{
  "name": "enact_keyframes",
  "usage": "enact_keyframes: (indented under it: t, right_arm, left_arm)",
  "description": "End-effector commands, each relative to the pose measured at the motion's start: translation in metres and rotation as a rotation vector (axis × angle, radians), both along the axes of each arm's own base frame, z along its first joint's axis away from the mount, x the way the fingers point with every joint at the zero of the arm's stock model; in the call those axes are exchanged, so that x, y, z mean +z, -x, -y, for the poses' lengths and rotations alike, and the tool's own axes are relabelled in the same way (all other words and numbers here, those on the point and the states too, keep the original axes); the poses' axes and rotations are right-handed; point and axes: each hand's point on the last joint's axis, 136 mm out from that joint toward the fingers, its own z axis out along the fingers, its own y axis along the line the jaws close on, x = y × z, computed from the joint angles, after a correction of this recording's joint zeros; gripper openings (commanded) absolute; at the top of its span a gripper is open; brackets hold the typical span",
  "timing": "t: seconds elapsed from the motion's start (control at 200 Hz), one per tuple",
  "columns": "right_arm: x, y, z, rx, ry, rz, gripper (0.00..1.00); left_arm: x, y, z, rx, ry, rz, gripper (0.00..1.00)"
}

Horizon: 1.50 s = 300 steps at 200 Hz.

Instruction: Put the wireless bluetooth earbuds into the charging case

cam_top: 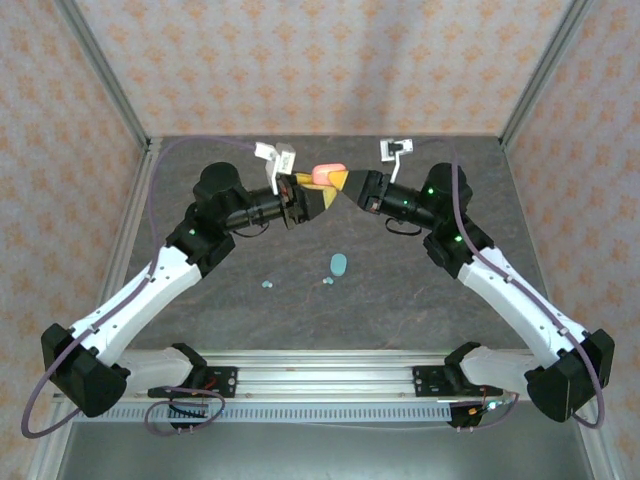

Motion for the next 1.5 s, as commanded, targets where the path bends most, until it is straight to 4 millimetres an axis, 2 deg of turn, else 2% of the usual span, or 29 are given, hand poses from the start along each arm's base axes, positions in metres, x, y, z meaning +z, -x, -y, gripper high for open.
enact_keyframes:
  t: [0.0,0.09,0.205,0.245,0.25,0.41,0.52,0.665,0.746,0.896,1.071,1.241,1.371,1.431,1.496]
  right_arm:
    - [0.004,-0.014,0.013,-0.131,-0.001,0.027,0.11]
    - [-0.019,-0.029,0.021,-0.220,0.100,-0.041,0.10]
    - [-0.048,-0.043,0.026,-0.282,0.207,-0.122,0.09]
    - [-0.054,-0.045,0.027,-0.292,0.223,-0.143,0.10]
    - [-0.061,-0.049,0.025,-0.294,0.236,-0.161,0.10]
    - [-0.117,-0.071,0.013,-0.285,0.353,-0.298,0.10]
    - [-0.155,-0.088,-0.005,-0.237,0.403,-0.383,0.09]
    - [-0.213,-0.113,-0.031,-0.208,0.472,-0.444,0.07]
    - [-0.243,-0.123,-0.054,-0.163,0.504,-0.485,0.07]
    - [-0.290,-0.133,-0.104,-0.063,0.535,-0.565,0.06]
    - [-0.344,-0.145,-0.138,-0.012,0.549,-0.656,0.06]
    - [-0.365,-0.149,-0.155,0.002,0.561,-0.685,0.09]
    - [-0.366,-0.147,-0.154,-0.005,0.582,-0.716,0.26]
    - [-0.357,-0.147,-0.151,-0.006,0.605,-0.715,0.37]
    - [-0.351,-0.146,-0.142,-0.030,0.666,-0.707,0.43]
  left_arm:
    - [-0.007,0.008,-0.005,0.018,-0.098,0.035,0.55]
    - [-0.021,0.003,-0.017,0.083,-0.190,0.022,0.62]
    - [-0.048,-0.007,-0.043,0.213,-0.350,-0.015,0.64]
    - [-0.055,-0.011,-0.055,0.270,-0.398,-0.028,0.65]
    - [-0.056,-0.012,-0.057,0.280,-0.404,-0.029,0.65]
    - [-0.085,-0.021,-0.113,0.536,-0.564,-0.072,0.69]
    - [-0.100,-0.018,-0.142,0.634,-0.635,-0.105,0.70]
    - [-0.116,-0.007,-0.164,0.700,-0.690,-0.127,0.70]
    - [-0.124,-0.001,-0.177,0.736,-0.714,-0.140,0.70]
    - [-0.136,0.010,-0.194,0.789,-0.746,-0.157,0.71]
    - [-0.144,0.014,-0.200,0.806,-0.746,-0.169,0.72]
    - [-0.154,0.015,-0.199,0.798,-0.749,-0.198,0.72]
    - [-0.157,0.014,-0.199,0.797,-0.767,-0.201,0.72]
    - [-0.157,0.013,-0.201,0.802,-0.779,-0.200,0.72]
    - [-0.158,0.012,-0.201,0.802,-0.789,-0.205,0.73]
